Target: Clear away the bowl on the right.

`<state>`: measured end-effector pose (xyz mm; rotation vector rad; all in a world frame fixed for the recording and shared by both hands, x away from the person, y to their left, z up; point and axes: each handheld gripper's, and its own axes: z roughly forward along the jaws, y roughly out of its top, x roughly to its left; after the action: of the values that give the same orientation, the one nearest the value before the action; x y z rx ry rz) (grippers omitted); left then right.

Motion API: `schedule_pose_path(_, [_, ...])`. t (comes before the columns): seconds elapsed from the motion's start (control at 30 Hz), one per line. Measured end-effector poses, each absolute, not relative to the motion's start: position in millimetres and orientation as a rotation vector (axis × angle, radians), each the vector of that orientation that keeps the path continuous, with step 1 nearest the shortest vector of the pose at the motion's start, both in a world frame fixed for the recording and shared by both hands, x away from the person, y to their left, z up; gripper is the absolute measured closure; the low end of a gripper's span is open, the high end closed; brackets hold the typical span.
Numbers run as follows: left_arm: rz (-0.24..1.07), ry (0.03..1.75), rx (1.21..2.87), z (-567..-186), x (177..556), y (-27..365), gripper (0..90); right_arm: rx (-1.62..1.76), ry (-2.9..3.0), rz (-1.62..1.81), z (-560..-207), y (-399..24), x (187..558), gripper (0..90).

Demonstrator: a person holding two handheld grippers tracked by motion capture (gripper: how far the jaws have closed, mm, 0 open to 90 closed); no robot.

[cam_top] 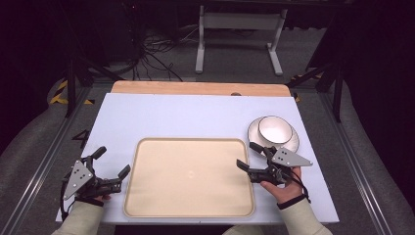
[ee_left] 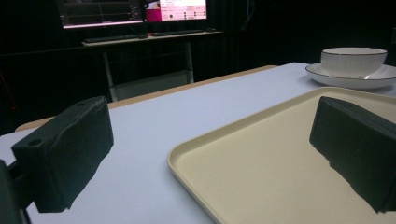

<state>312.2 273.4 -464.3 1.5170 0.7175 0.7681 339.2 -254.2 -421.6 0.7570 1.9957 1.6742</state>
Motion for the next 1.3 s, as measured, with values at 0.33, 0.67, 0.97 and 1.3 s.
schedule_pose_path(0.33, [0.774, 0.71, 1.528, -464.3, 311.8, 272.2, 0.2, 0.745, 2.045, 1.673, -405.6, -248.9, 340.1, 21.0])
schedule_pose_path(0.67, [0.775, 0.71, 1.531, -464.3, 311.8, 271.8, 0.2, 0.724, 2.07, 1.667, -392.2, -242.5, 340.9, 21.0])
schedule_pose_path(0.97, [0.776, 0.711, 1.531, -464.3, 311.7, 271.8, 0.2, 0.699, 2.054, 1.674, -383.7, -240.2, 339.0, 21.0])
schedule_pose_path(1.3, [0.777, 0.713, 1.532, -464.2, 311.9, 271.9, 0.2, 0.706, 2.056, 1.688, -373.4, -240.1, 336.8, 22.6])
